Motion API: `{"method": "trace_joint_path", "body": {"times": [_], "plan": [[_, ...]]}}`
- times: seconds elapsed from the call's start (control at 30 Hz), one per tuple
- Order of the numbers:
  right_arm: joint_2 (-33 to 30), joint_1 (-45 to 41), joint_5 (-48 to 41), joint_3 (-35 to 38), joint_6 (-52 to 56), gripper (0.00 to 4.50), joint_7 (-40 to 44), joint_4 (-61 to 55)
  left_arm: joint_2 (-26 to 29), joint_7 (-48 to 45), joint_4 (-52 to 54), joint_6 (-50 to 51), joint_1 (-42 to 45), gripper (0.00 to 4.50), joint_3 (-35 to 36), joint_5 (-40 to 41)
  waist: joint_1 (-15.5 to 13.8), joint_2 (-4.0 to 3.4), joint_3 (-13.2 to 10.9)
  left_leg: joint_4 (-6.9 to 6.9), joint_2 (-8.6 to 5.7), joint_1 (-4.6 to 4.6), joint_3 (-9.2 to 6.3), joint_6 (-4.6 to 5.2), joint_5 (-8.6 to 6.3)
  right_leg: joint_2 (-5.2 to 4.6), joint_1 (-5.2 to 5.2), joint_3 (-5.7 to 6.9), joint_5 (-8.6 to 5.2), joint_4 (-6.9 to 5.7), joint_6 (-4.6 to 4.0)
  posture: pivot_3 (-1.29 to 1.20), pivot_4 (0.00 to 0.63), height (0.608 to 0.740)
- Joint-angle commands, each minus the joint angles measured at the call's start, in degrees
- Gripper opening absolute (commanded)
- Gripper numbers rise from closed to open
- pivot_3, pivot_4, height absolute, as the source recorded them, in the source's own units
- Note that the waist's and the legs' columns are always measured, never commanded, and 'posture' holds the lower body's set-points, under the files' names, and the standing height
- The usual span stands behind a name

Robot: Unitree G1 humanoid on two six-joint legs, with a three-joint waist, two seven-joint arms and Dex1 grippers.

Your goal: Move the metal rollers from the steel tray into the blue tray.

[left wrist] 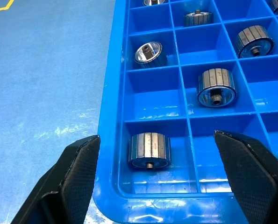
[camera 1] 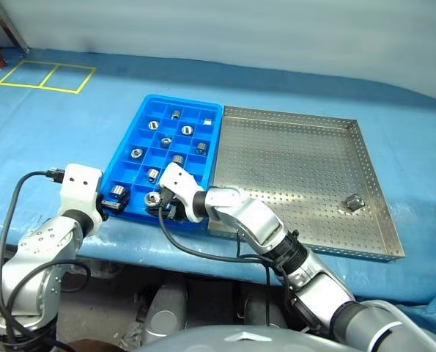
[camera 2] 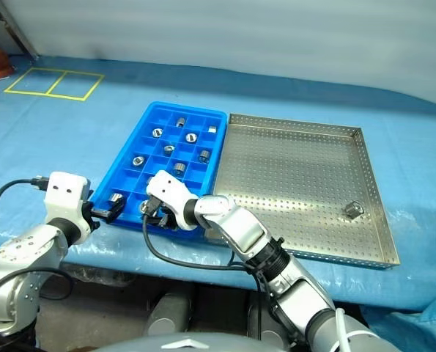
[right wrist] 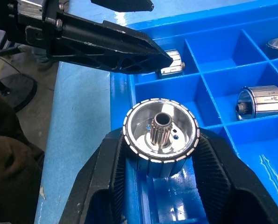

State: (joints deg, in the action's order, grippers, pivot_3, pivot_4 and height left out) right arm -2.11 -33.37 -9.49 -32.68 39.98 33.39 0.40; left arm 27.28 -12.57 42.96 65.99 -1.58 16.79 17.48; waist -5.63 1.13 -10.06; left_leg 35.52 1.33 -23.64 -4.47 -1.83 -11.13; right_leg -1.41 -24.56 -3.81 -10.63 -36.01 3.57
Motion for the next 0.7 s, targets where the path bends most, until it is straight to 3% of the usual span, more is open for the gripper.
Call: {"method": "trace_joint_path", "body": {"times": [0.03,0.13,0.37,0.53,0.7], "plan": [[0.2,-0.6,1.5,0.9,-2.3,3.26,-0.3,0.9,0.1,-0.1,2.2,-0.9,1.5,4.24,-1.1,0.3,0.0,0.0,0.0,-0.02,0.0,0.0,0.0,0.0,0.0,0.0,0.0,0.0,0.0,0.0,-0.01,0.36,0.15,0.74],[-0.4,0.0,2.2,2.0,-2.9,4.19,-1.0,-1.4,0.0,-0.5,1.2,-1.5,2.7,4.24,-2.7,0.6,0.0,0.0,0.0,-0.05,0.0,-0.01,0.01,-0.03,0.0,0.0,-0.03,0.0,-0.01,0.0,-0.03,0.34,0.15,0.74],[-6.0,5.0,2.1,9.9,1.1,4.19,-4.4,-15.8,-3.5,-1.7,-3.6,-4.1,9.2,4.24,-9.8,2.2,0.0,0.0,0.0,-0.04,0.0,-0.06,0.01,-0.11,-0.01,-0.02,-0.03,0.02,-0.03,0.06,-0.05,0.24,0.15,0.74],[-11.7,11.0,3.4,23.0,8.0,4.19,-11.5,-23.9,-7.7,-5.8,-10.3,-10.6,16.5,4.24,-20.1,1.9,0.3,0.04,0.0,0.06,-0.02,-0.13,0.02,-0.12,-0.01,-0.05,-0.01,0.02,-0.02,0.07,-0.04,0.16,0.15,0.74],[-17.3,17.2,7.6,33.7,11.8,4.19,-19.0,-24.2,-11.9,-11.4,-18.6,-18.3,22.5,4.24,-28.0,1.5,2.2,0.04,0.0,0.07,-0.06,-0.17,0.07,-0.09,-0.03,-0.07,-0.03,-0.03,-0.03,0.11,-0.04,0.08,0.15,0.74]]}}
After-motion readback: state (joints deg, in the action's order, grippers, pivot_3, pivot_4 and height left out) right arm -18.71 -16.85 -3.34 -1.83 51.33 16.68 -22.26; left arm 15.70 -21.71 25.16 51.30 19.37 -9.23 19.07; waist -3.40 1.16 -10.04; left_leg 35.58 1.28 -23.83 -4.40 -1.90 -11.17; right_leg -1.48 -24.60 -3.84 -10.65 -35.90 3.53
